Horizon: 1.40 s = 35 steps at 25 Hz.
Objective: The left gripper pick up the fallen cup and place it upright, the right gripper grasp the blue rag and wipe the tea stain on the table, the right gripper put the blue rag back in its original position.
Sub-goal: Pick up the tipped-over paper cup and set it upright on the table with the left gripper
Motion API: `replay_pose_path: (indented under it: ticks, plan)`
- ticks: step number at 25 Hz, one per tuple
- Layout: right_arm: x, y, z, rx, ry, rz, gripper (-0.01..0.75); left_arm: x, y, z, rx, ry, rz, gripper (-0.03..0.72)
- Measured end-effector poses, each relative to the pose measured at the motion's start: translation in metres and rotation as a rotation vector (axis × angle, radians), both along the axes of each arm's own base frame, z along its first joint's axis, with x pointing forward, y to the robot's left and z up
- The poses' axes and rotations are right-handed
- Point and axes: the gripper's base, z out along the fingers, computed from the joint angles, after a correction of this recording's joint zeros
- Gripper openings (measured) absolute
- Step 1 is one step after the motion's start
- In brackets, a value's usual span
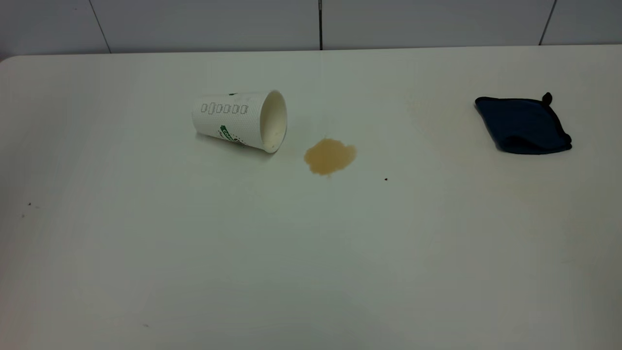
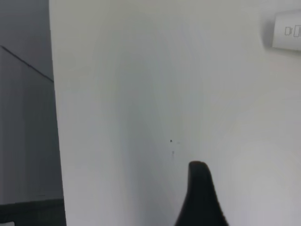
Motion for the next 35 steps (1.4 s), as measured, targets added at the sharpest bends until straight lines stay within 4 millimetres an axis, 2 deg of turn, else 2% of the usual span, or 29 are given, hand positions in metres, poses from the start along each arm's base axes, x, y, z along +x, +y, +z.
replay_pose_path:
  ticks: [6,11,16,20,24,29,35]
  plan:
    - [0.0,0.0,0.0,0.0,0.0,0.0,0.24,0.055,-0.035,-0.022,0.085,0.039,-0.119,0.547]
    - [0.0,0.0,0.0,0.0,0.0,0.0,0.24,0.089,-0.078,-0.057,0.138,0.12,-0.182,0.479]
    - [0.0,0.0,0.0,0.0,0.0,0.0,0.24,0.113,-0.117,-0.099,0.231,0.187,-0.184,0.36]
    - [0.0,0.0,0.0,0.0,0.0,0.0,0.24,0.126,-0.148,-0.129,0.3,0.182,-0.183,0.238]
    - [0.0,0.0,0.0,0.0,0.0,0.0,0.24,0.136,-0.184,-0.148,0.35,0.132,-0.214,0.163]
    - [0.0,0.0,0.0,0.0,0.0,0.0,0.24,0.142,-0.225,-0.169,0.405,0.126,-0.201,0.156]
    - [0.0,0.0,0.0,0.0,0.0,0.0,0.24,0.144,-0.259,-0.193,0.426,0.143,0.001,0.16]
